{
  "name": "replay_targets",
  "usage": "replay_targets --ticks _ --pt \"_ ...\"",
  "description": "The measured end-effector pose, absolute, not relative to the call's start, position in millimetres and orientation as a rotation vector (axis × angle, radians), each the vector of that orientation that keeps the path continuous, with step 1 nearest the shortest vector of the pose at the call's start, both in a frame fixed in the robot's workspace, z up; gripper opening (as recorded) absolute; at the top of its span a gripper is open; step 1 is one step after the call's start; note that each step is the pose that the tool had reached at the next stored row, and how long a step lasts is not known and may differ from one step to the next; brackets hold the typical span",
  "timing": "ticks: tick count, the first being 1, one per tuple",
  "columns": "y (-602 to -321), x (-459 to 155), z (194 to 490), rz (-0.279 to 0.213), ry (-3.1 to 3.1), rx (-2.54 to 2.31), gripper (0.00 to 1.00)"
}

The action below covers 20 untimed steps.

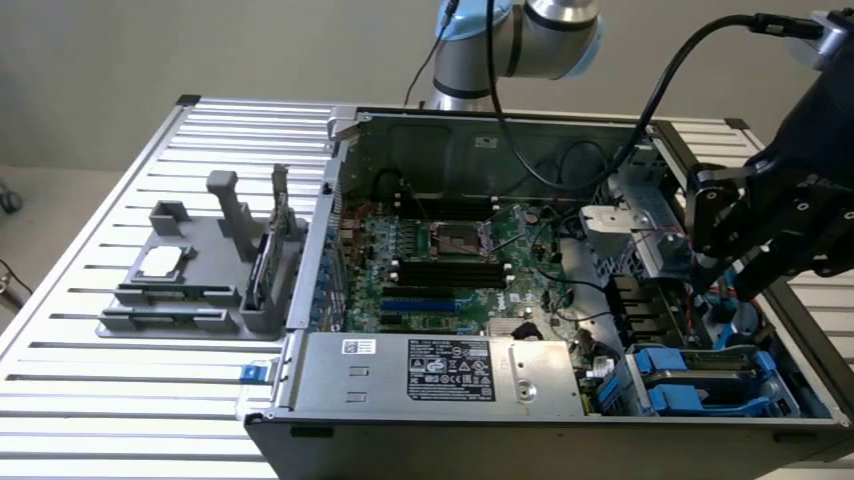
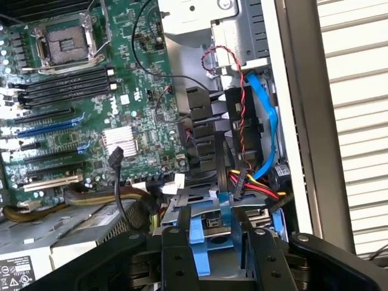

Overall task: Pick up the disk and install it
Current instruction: 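Insert the first disk wire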

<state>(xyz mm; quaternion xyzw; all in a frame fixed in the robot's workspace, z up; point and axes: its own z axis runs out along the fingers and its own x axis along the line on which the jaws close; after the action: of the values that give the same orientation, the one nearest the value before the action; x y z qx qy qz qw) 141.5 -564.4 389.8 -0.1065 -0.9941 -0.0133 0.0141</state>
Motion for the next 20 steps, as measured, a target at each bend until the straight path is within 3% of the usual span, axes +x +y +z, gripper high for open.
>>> replay_targets --ticks 20 --pt "-563 164 392 0.000 -3.077 -0.503 0.40"
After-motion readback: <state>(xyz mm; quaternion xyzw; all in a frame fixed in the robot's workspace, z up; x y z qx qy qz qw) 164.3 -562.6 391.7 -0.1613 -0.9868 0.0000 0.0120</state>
